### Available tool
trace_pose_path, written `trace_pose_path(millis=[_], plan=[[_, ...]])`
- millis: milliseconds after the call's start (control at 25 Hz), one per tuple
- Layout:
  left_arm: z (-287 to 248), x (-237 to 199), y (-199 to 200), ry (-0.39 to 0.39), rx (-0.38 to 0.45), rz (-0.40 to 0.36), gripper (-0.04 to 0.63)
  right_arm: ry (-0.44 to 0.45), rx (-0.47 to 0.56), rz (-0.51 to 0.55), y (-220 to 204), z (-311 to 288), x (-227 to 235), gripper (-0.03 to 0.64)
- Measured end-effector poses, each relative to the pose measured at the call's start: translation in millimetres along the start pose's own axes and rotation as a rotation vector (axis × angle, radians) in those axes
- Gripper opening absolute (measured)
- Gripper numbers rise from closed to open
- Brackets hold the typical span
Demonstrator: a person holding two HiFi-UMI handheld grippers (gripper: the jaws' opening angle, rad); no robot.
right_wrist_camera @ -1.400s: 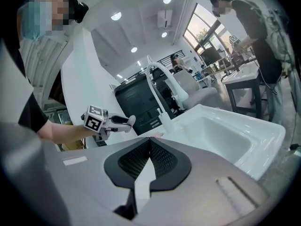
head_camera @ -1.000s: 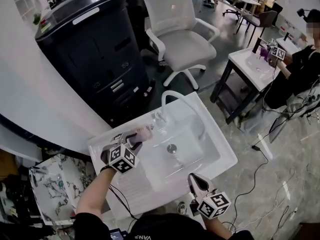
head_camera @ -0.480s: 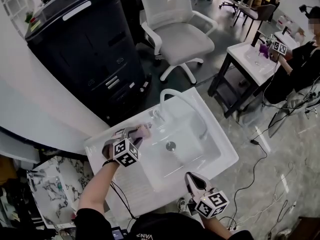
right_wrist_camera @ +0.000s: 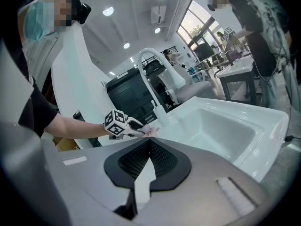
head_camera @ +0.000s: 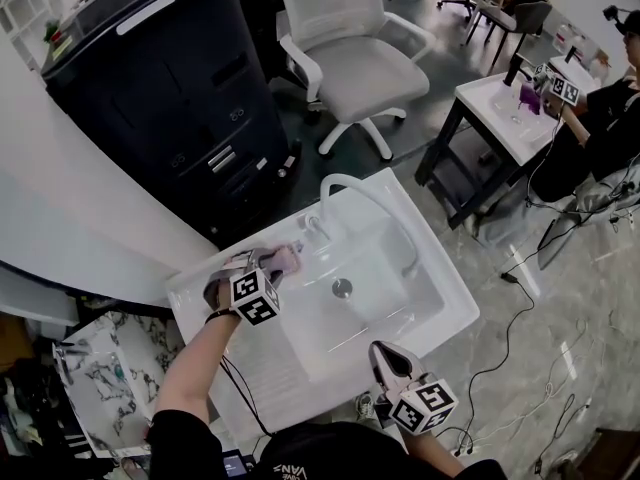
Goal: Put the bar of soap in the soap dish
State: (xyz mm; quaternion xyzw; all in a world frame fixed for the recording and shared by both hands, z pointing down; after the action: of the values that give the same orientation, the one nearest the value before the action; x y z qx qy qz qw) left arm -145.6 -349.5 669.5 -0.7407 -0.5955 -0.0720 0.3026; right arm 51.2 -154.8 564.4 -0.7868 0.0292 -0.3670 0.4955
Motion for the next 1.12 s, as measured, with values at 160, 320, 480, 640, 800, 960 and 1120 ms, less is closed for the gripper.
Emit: trace_pose_path(millis=[160, 320, 480, 640, 800, 960, 1120], plan=[[-7, 2, -3, -0.011, -0.018, -0.012, 0.225, -0.004, -0.002, -0.002, -2, 0, 2, 0.0], [-13, 3, -5, -0.012, -0.032, -0.026, 0.225, -0.011, -0.005, -0.002, -2, 1, 4, 0.0], [-18, 4, -8, -0.019, -0.047, -0.028, 0.225, -0.018, -0.007, -0.003, -2, 2, 5, 0.0], [-21, 3, -7, -0.016, -0.051, -0.043, 0.225, -0.026, -0.01, -0.006, 0, 1, 7, 0.0], [-25, 2, -7, -0.005, -0.062, -0.061, 0.224, -0.024, -0.008, -0.007, -2, 1, 9, 0.0], [-28, -3, -7, 0.012, -0.071, -0.039, 0.224, -0.027, -0.007, -0.008, -1, 1, 12, 0.0], [-29, -7, -8, 0.024, -0.074, -0.023, 0.224, -0.03, -0.005, -0.012, -2, 2, 13, 0.0]])
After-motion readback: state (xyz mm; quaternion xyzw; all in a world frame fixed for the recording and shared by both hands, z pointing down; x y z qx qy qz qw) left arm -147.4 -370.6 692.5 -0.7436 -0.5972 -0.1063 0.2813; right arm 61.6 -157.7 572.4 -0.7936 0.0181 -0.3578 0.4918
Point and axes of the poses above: the fingertips, and each gripper's own axes: z backward along the fingers, x to its right, y out of its top, the point moved 1 cm from there along z, backward along the fingers, and after that the axes turned 7 degrees about y, right-handed, at the moved point
